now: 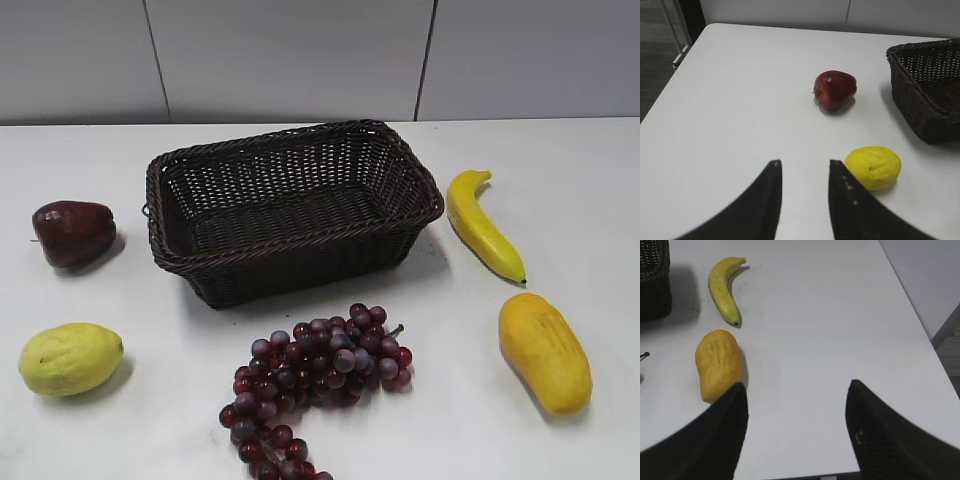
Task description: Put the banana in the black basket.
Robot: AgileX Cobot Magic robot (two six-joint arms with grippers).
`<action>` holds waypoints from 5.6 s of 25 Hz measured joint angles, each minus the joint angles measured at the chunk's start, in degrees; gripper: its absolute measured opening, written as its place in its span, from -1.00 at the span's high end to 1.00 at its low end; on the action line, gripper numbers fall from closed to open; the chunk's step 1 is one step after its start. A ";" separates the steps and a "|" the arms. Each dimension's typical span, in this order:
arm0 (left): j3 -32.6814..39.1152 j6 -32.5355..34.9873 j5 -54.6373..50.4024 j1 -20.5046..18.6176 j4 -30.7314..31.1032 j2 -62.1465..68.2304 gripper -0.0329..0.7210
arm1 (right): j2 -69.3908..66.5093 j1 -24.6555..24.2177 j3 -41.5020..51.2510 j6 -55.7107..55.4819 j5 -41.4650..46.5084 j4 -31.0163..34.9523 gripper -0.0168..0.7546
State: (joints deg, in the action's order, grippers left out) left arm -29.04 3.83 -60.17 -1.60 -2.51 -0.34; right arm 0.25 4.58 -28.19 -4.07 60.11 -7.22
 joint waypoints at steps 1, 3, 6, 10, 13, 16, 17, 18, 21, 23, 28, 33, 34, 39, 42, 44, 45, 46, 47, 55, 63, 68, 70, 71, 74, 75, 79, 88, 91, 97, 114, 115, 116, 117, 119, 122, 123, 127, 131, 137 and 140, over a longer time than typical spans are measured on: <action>0.00 -0.02 0.00 0.00 0.00 0.00 0.29 | 0.00 0.00 0.00 0.00 0.00 0.00 -0.34; 0.00 -0.09 0.00 0.00 0.00 0.00 0.29 | 0.00 0.00 0.00 0.00 0.00 0.00 -0.34; 0.00 0.02 0.00 0.00 0.00 0.00 0.29 | 0.00 0.00 0.00 0.00 0.00 0.00 -0.34; 0.00 -0.02 0.00 0.00 0.00 0.00 0.29 | 0.00 0.00 0.00 0.00 0.00 0.00 -0.34; 0.00 -0.09 0.00 0.00 0.00 0.00 0.29 | 0.00 0.00 0.00 0.00 0.00 0.00 -0.34; 0.00 -0.01 0.00 0.00 0.00 0.00 0.29 | 0.00 0.00 0.00 0.00 0.00 0.00 -0.34; 0.00 -0.07 0.00 0.00 0.00 0.00 0.29 | 0.00 0.00 0.00 0.00 0.00 0.00 -0.34; 0.00 -0.06 0.00 0.00 0.00 0.00 0.29 | 0.00 0.00 0.00 0.00 0.00 0.00 -0.34; 0.00 0.02 0.00 0.00 0.00 0.00 0.29 | 0.00 0.00 0.00 0.00 0.00 0.00 -0.34; 0.00 -0.01 0.00 0.00 0.00 0.00 0.29 | 0.00 0.00 0.00 0.00 0.00 0.00 -0.34; 0.00 -0.01 0.00 0.00 0.00 0.00 0.29 | 0.00 0.00 0.00 0.00 -0.06 0.00 -0.34; 0.00 -0.01 0.00 0.00 0.00 0.00 0.29 | -2.23 0.00 -1.49 0.00 -7.79 0.87 -0.35; 0.00 0.01 0.00 0.00 0.00 0.00 0.29 | -3.13 0.00 -1.52 0.00 -10.86 1.11 -0.39; 0.00 -0.07 0.00 0.00 0.00 0.00 0.29 | -12.24 0.00 -1.01 0.00 -23.10 0.95 -0.74; 0.00 -0.01 0.00 0.00 0.00 0.00 0.29 | -19.30 0.00 -0.74 0.00 -31.02 0.26 -0.77; 0.00 -0.01 0.00 0.00 0.00 0.00 0.29 | -23.89 0.00 -0.74 0.00 -37.76 0.14 -0.77; 0.00 0.00 0.00 0.00 0.00 0.00 0.29 | -26.40 0.00 -0.74 0.00 -40.68 0.14 -0.77; 0.00 -0.06 0.00 0.00 0.00 0.00 0.29 | -29.01 0.00 -0.89 0.00 -42.65 0.14 -0.77; 0.00 -0.08 0.00 0.00 0.00 0.00 0.29 | -31.75 0.00 -1.38 0.00 -44.22 0.19 -0.76; 0.00 -0.05 0.00 0.00 0.00 0.00 0.29 | -54.47 0.00 -14.25 0.00 -40.35 0.29 -0.74; 0.00 -0.01 0.00 0.00 0.00 0.00 0.29 | -75.81 1.27 -32.62 0.19 -25.77 3.35 -0.69; 0.00 0.00 0.00 0.00 0.00 0.00 0.29 | -85.48 5.66 -39.99 1.39 -23.09 3.83 -0.68; 0.00 0.00 0.00 0.00 0.00 0.00 0.29 | -89.33 7.32 -42.12 1.52 -22.74 3.88 -0.68; 0.00 -0.07 0.00 0.00 0.00 0.00 0.29 | -91.27 7.84 -42.93 1.56 -22.33 4.02 -0.68; 0.00 -0.07 0.00 0.00 0.00 0.00 0.29 | -96.64 8.82 -45.69 1.62 -20.38 5.22 -0.68; 0.00 -0.07 0.00 0.00 0.00 0.00 0.29 | -98.24 8.87 -46.74 1.67 -19.46 5.73 -0.67; 0.00 -0.08 0.00 0.00 0.00 0.00 0.29 | -104.71 8.87 -49.46 2.39 -17.81 7.22 -0.66; 0.00 -0.04 0.00 0.00 0.00 0.00 0.29 | -114.75 8.87 -52.02 2.83 -17.52 7.77 -0.58; 0.00 0.01 0.00 0.00 0.00 0.00 0.29 | -116.70 8.87 -52.06 2.87 -17.58 7.77 -0.57; 0.00 -0.03 0.00 0.00 0.00 0.00 0.29 | -119.90 8.87 -52.12 3.01 -17.79 8.59 -0.57; 0.00 -0.04 0.00 0.00 0.00 0.00 0.29 | -122.28 8.87 -52.75 4.97 -18.57 10.57 0.10; 0.00 -0.06 0.00 0.00 0.00 0.00 0.29 | -122.28 8.87 -52.80 4.97 -18.57 10.57 0.10; 0.00 -0.08 0.00 0.00 0.00 0.00 0.29 | -122.28 8.87 -52.80 4.97 -18.57 10.57 0.10; 0.00 -0.07 0.00 0.00 0.00 0.00 0.29 | -122.28 8.87 -52.80 4.97 -18.52 10.57 0.10; 0.00 -0.02 0.00 0.00 0.00 0.00 0.29 | -122.15 8.87 -52.80 4.97 -18.45 10.45 0.10; 0.00 -0.02 0.00 0.00 0.00 0.00 0.29 | -121.24 8.87 -52.80 4.97 -17.74 9.48 0.10; 0.00 0.02 0.00 0.00 0.00 0.00 0.29 | -120.60 8.87 -52.80 4.97 -17.29 8.97 0.10; 0.00 -0.02 0.00 0.00 0.00 0.00 0.29 | -116.65 8.87 -54.61 4.97 -14.65 7.79 0.10; 0.00 -0.08 0.00 0.00 0.00 0.00 0.29 | -112.38 8.87 -58.99 5.04 -11.15 7.82 0.10; 0.00 -0.02 0.00 0.00 0.00 0.00 0.29 | -108.04 12.12 -66.23 5.04 -7.85 8.27 0.10; 0.00 -0.01 0.00 0.00 0.00 0.00 0.29 | -107.76 15.69 -68.59 5.21 -7.31 8.47 0.10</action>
State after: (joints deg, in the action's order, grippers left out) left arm -29.04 3.82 -60.17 -1.60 -2.51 -0.34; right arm -107.52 20.28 -96.78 1.14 52.80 1.25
